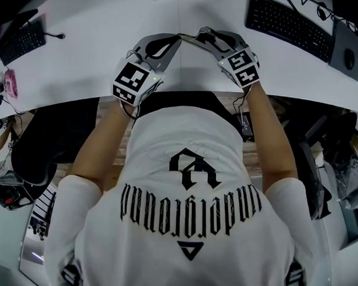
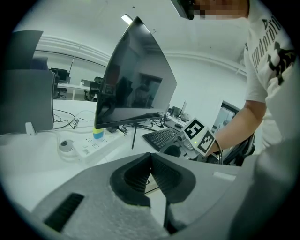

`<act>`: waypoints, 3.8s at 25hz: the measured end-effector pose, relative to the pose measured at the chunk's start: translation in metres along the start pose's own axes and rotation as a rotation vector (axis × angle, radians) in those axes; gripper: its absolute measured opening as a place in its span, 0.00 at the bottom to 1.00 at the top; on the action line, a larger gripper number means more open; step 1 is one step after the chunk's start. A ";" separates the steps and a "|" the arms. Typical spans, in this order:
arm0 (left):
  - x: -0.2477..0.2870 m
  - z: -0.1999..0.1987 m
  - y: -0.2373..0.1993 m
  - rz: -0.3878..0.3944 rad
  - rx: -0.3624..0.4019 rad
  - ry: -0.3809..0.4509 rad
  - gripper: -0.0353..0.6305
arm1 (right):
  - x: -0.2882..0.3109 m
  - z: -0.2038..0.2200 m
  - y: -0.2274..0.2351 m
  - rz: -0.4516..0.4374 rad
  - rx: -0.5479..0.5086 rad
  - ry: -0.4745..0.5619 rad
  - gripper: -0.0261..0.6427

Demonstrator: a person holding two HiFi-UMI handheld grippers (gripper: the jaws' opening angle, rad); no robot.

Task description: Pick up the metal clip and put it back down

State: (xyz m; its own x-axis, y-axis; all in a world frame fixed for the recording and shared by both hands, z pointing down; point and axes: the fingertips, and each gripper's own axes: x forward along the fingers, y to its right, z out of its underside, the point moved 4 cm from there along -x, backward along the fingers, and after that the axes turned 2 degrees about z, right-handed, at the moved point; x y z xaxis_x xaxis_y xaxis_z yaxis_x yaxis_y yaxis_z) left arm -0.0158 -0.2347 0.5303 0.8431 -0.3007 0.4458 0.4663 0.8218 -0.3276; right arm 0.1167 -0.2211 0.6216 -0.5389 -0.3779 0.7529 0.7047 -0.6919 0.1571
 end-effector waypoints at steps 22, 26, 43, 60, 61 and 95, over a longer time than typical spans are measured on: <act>-0.004 0.010 0.011 -0.018 -0.029 0.012 0.07 | -0.006 0.000 -0.020 -0.044 -0.034 0.016 0.10; -0.010 0.008 0.020 -0.029 -0.034 0.020 0.07 | -0.014 -0.001 -0.031 -0.056 -0.054 0.023 0.08; -0.035 -0.015 0.072 -0.093 -0.010 0.098 0.07 | -0.104 -0.026 -0.054 0.004 -0.108 0.147 0.08; -0.083 -0.085 0.143 -0.191 0.093 0.258 0.07 | -0.230 -0.073 -0.081 0.089 -0.204 0.360 0.08; -0.086 -0.089 0.147 -0.197 0.099 0.268 0.07 | -0.237 -0.075 -0.082 0.093 -0.205 0.373 0.08; -0.137 -0.099 0.162 -0.210 0.141 0.299 0.07 | -0.275 -0.100 -0.108 0.176 -0.210 0.448 0.08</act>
State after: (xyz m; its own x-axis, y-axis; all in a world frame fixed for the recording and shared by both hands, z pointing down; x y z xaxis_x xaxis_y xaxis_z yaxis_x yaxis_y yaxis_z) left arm -0.0289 -0.1084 0.3335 0.7839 -0.5801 0.2213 0.6131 0.7795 -0.1282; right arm 0.1423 -0.1036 0.3342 -0.5976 -0.6938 0.4019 0.7195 -0.6852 -0.1130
